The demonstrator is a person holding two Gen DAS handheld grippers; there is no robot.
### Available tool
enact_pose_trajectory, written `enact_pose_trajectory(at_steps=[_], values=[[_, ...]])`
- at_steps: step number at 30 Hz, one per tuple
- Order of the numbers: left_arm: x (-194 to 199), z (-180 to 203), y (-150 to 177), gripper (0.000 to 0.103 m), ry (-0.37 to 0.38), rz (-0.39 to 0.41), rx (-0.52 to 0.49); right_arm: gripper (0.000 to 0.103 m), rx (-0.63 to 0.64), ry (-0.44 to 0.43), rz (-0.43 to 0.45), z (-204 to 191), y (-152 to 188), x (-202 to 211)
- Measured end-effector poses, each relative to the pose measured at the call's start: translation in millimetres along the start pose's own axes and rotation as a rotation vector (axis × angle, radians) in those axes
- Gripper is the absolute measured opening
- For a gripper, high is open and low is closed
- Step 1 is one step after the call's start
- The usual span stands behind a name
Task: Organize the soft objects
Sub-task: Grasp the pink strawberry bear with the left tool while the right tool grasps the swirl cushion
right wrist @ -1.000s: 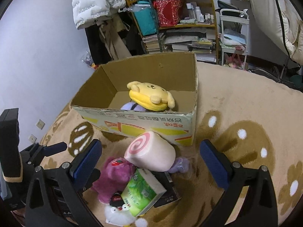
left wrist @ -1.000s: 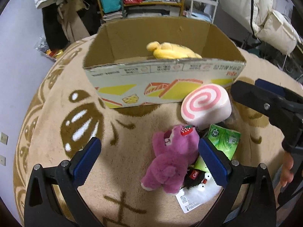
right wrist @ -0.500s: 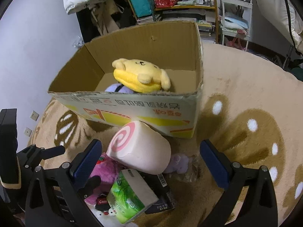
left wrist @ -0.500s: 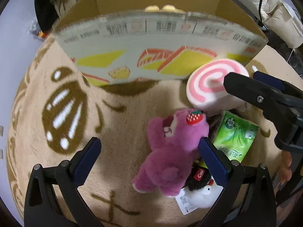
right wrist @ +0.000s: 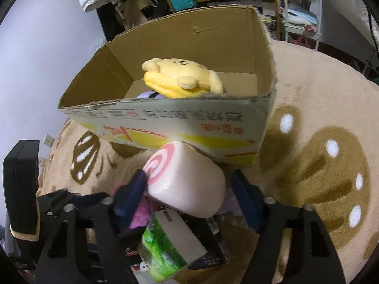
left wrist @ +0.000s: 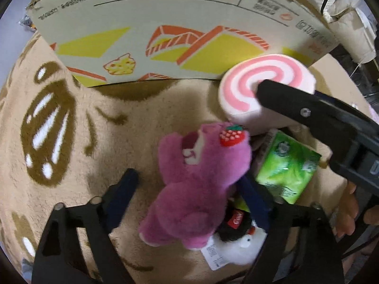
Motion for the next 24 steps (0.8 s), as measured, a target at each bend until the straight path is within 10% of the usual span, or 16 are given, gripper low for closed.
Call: enact_pose_trajectory(at_steps=[4, 24], values=[[8, 17, 3, 0.057, 0.041, 0.023, -0.032, 0.059, 0.020, 0.007, 0.007, -5, 0, 2], [65, -17, 0, 0.049, -0.049, 0.207, 0.075, 0.042, 0.053, 0.007, 0.128, -15, -7, 39]])
Point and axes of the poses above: each gripper's, at about its wrist camera, not at the fingertips, and x roughly against the way its jaws point, z to its right, y to its underside, the point moved 10 cm from there along -x, roughly the way its jaws point
